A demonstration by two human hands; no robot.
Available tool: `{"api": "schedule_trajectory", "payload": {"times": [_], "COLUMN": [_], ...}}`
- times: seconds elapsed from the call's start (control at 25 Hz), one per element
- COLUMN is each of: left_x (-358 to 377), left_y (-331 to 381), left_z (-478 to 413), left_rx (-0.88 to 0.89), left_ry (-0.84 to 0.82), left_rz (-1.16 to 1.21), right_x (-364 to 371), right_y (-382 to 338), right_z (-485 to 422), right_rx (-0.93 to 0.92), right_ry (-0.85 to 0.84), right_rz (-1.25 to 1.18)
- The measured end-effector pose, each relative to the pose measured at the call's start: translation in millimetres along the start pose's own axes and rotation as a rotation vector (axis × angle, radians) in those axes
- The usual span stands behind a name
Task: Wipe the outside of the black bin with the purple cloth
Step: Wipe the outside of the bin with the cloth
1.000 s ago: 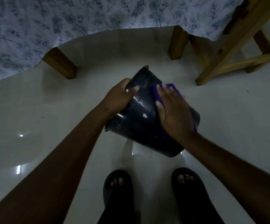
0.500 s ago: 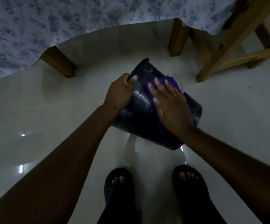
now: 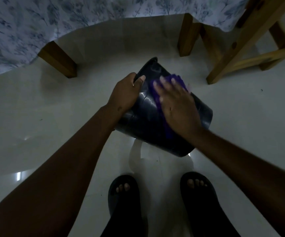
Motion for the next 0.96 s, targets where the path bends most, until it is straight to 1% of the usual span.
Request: {"api": "schedule_trajectory", "payload": {"times": [0.08, 0.12, 0.16, 0.2, 0.28, 0.32, 0.36, 0.4, 0.48, 0.52, 0.6, 0.68, 0.72, 0.76, 0.84, 0.88, 0.96], "left_x": [-3, -4, -5, -4, 0, 2, 1, 0, -4, -5, -2, 0, -1, -3, -4, -3, -2], "left_y": [-3, -3, -4, -4, 0, 3, 8, 11, 11, 6, -4, -10, -11, -10, -7, -5, -5], "left_z": [4, 4, 3, 0, -9, -13, -14, -14, -5, 5, 26, 37, 35, 31, 22, 19, 20], "left_rx": [-0.008, -0.019, -0.037, -0.055, -0.069, -0.058, -0.04, -0.029, -0.027, -0.026, -0.031, -0.036, -0.036, -0.04, -0.035, -0.018, 0.007], "left_ry": [0.011, 0.021, 0.029, 0.032, 0.012, 0.002, -0.003, -0.008, -0.011, -0.008, 0.016, 0.115, 0.159, 0.177, 0.147, 0.134, 0.131], "left_rz": [0.015, 0.012, 0.002, -0.013, -0.041, -0.045, -0.039, -0.019, 0.065, 0.112, 0.17, 0.182, 0.17, 0.157, 0.123, 0.112, 0.127], "right_x": [-1, 0, 0, 0, 2, 7, 9, 8, 1, -3, -5, -5, -4, -4, 1, 5, 8], "right_y": [28, 32, 29, 19, -14, -24, -27, -22, -3, 11, 46, 58, 51, 37, -7, -22, -25], "right_z": [-37, -39, -31, -14, 31, 50, 59, 56, 30, 12, -27, -44, -40, -26, 20, 42, 49], "right_rx": [0.195, 0.221, 0.206, 0.151, -0.048, -0.132, -0.175, -0.178, -0.083, -0.002, 0.147, 0.196, 0.187, 0.138, -0.05, -0.14, -0.211], "right_ry": [-0.057, -0.081, -0.078, -0.06, -0.018, -0.012, 0.007, 0.008, 0.025, 0.042, 0.005, -0.049, -0.053, -0.042, -0.026, -0.041, -0.049], "right_rz": [-0.226, -0.26, -0.2, -0.083, 0.102, 0.134, 0.135, 0.109, 0.07, 0.052, -0.081, -0.199, -0.172, -0.082, 0.087, 0.118, 0.127]}}
Point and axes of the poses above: each hand's wrist, its own z-axis away from the middle knuckle, its own x-axis out of the palm, y = z × x, the point moved 5 cm from there along -z, towards the middle knuckle, and after that the axes turned 14 degrees about z, right-handed, at the moved point
